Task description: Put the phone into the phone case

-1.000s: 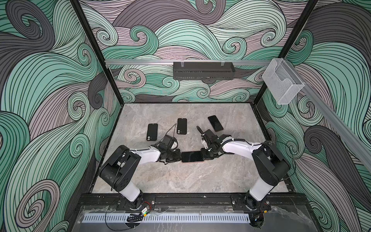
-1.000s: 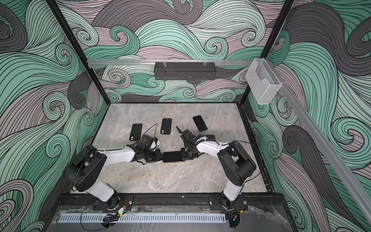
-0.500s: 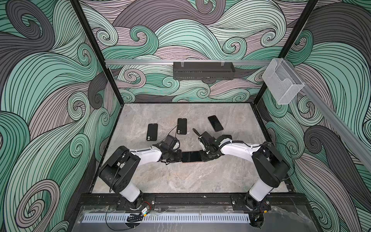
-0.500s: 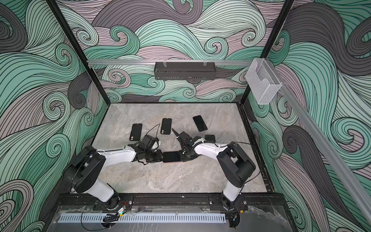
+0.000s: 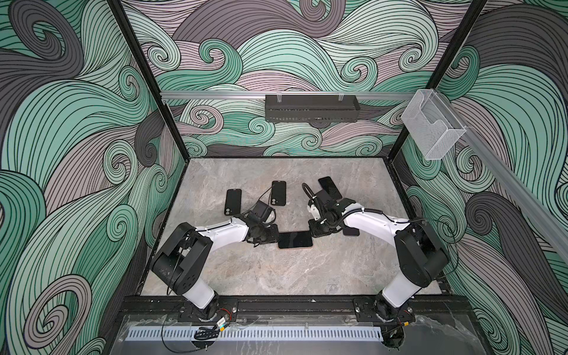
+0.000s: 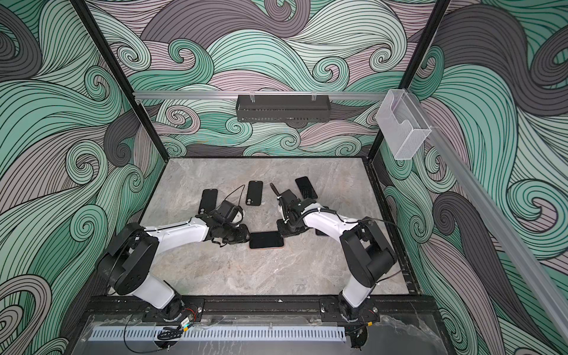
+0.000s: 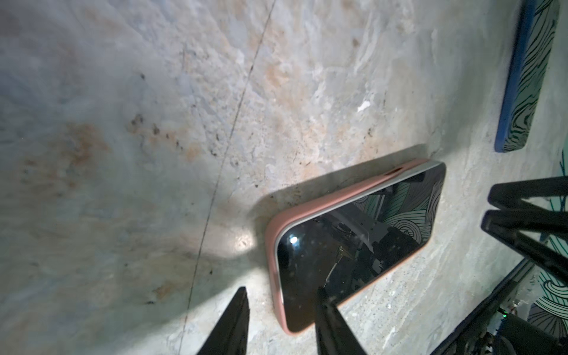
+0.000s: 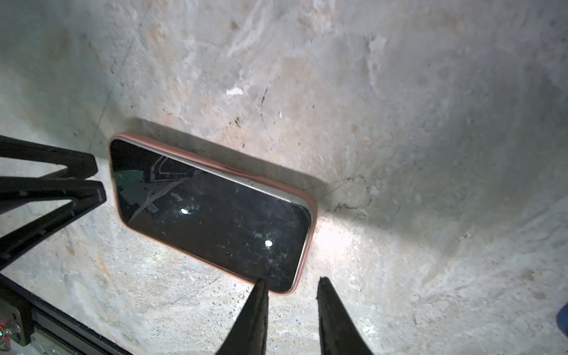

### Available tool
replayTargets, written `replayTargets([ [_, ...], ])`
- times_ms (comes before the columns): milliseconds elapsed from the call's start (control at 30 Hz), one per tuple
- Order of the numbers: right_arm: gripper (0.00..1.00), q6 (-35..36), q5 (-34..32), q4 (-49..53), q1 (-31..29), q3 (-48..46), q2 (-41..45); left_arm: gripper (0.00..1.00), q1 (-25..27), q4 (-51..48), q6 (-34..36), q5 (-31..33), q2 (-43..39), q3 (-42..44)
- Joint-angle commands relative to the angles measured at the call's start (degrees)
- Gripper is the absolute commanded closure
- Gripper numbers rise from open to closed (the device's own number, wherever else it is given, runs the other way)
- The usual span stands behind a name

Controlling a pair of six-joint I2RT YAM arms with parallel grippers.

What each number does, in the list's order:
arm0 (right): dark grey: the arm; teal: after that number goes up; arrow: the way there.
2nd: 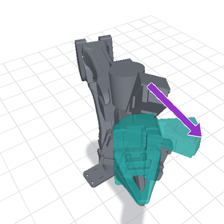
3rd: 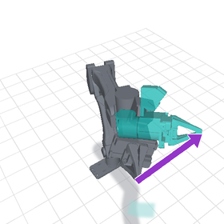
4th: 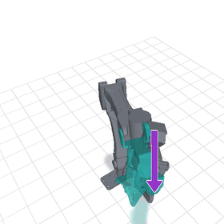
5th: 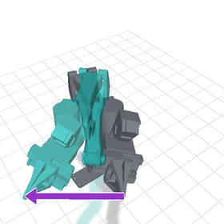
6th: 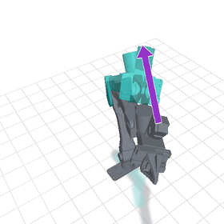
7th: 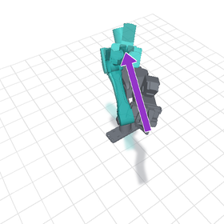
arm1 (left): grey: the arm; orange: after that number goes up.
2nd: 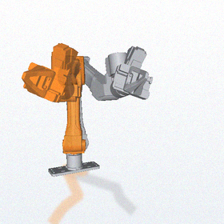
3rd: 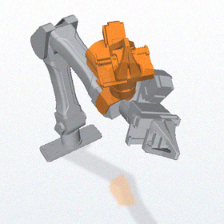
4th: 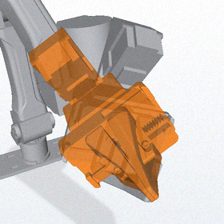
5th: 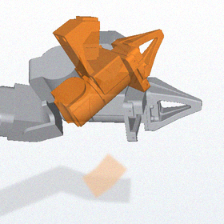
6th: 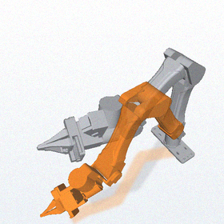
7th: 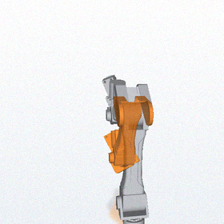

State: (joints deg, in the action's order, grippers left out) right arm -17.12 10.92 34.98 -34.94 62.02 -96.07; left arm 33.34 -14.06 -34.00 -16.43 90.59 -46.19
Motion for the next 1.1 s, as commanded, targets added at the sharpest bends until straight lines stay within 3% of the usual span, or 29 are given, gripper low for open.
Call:
replayTargets([
  [0,0.75,2.91,4.04,0.05,1.99,0.7,-0.82,0.64,-0.79,-2.37,1.3,-0.17,1.23,-3.33],
  [367,0.79,4.56,10.36,-4.22,4.7,-0.14,-5.95,0.73,-1.61,-1.9,0.0,-1.42,4.58,-4.15],
  [1067,0.86,6.26,7.03,-1.46,4.15,1.26,-12.9,0.84,-1.67,0.25,-0.41,-3.3,6.25,-2.26],
])
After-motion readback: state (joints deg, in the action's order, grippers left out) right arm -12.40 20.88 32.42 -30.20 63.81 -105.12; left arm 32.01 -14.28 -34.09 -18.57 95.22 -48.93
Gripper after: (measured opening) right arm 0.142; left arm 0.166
